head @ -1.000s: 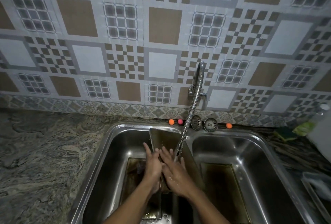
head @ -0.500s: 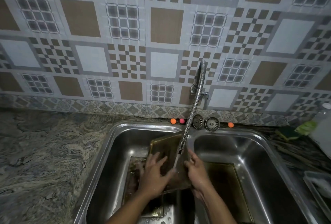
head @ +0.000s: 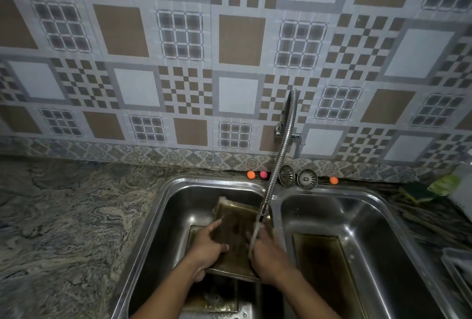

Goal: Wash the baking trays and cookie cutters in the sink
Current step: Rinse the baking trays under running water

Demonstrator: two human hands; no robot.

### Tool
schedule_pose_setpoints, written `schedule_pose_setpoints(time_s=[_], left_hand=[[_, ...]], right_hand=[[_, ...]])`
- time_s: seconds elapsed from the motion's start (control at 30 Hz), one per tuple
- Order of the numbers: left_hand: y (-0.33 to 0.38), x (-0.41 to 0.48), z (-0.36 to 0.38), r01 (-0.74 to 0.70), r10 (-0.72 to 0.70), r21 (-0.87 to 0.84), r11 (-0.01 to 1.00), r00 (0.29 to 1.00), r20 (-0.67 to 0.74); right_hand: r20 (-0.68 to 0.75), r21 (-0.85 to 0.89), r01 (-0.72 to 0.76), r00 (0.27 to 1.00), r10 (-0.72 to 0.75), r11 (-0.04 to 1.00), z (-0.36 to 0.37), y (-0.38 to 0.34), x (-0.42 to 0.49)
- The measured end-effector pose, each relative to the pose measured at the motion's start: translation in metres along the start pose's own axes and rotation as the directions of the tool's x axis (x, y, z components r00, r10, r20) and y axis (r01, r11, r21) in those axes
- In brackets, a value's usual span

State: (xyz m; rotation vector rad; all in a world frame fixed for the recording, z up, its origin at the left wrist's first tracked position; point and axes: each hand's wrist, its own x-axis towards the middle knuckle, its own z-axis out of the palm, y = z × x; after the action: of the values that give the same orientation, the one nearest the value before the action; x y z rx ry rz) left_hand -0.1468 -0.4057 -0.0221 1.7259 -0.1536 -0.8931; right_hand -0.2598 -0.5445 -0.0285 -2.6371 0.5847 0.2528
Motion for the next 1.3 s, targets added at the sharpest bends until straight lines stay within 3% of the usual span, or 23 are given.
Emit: schedule_pose_setpoints(time_s=[0.1,0.2,0.27,0.33,0.4,0.47,0.53,0.63,0.67,0.73,0.77,0.87,1.03,1.13,1.3], left_hand=[[0.002,-0.002,-0.001,-0.033,0.033,0.013,0.999,0.999,-0.006],[0.002,-0.009,0.000,-0.072,0.071,0.037,0.997,0.997,0.021],[0.000,-0.010,0.004,-0.101,0.097,0.051,0.994,0.993,0.060],[-0.001,-0.008,0.003,-0.153,0.148,0.072,0.986,0.987,0.067],[0.000,-0.006,-0.003,-0.214,0.212,0.094,0.972,0.977,0.031],[-0.002,-0.003,-0.008,-0.242,0.247,0.088,0.966,0.968,-0.048],[-0.005,0.000,-0.013,-0.260,0.269,0.087,0.962,0.957,-0.113],[-0.010,-0.001,-0.018,-0.297,0.320,0.154,0.942,0.934,-0.159],[-0.010,-0.004,-0.016,-0.336,0.362,0.167,0.927,0.918,-0.160],[-0.005,-0.012,-0.007,-0.429,0.456,0.189,0.883,0.881,-0.130],[0.000,-0.014,-0.001,-0.462,0.491,0.216,0.860,0.865,-0.102],[0.015,-0.014,0.015,-0.539,0.555,0.337,0.772,0.830,0.056],[0.029,-0.011,0.041,-0.585,0.552,0.526,0.617,0.798,0.241],[0.027,-0.005,0.059,-0.608,0.550,0.582,0.540,0.778,0.303],[0.014,-0.001,0.097,-0.678,0.616,0.453,0.580,0.728,0.301]], right_hand=[[0.090,0.142,0.007,0.996,-0.020,0.990,0.001,-0.011,0.016],[-0.073,0.227,-0.256,0.958,0.279,0.939,0.010,-0.001,0.049],[-0.074,0.253,-0.278,0.949,0.305,0.927,0.014,-0.001,0.062],[-0.089,0.230,-0.043,0.994,0.065,0.972,0.013,-0.017,0.064],[-0.058,0.267,0.199,0.980,-0.191,0.943,0.012,-0.034,0.051],[-0.049,0.264,0.287,0.958,-0.284,0.921,0.011,-0.029,0.037],[-0.135,0.229,0.205,0.975,-0.177,0.952,0.006,-0.014,0.026],[-0.313,0.274,-0.086,0.934,0.173,0.958,0.007,0.011,0.023],[-0.267,0.373,-0.159,0.925,0.270,0.914,0.007,0.015,0.023],[-0.089,0.654,-0.230,0.923,0.375,0.721,0.010,0.025,0.028],[-0.018,0.741,-0.243,0.925,0.380,0.626,0.008,0.028,0.026],[-0.054,0.793,-0.242,0.886,0.460,0.559,-0.001,0.043,0.023],[-0.179,0.871,-0.216,0.696,0.695,0.441,-0.012,0.071,0.012],[-0.260,0.878,-0.177,0.605,0.753,0.445,-0.018,0.084,0.002],[-0.375,0.875,-0.090,0.498,0.782,0.477,-0.018,0.107,-0.029]])
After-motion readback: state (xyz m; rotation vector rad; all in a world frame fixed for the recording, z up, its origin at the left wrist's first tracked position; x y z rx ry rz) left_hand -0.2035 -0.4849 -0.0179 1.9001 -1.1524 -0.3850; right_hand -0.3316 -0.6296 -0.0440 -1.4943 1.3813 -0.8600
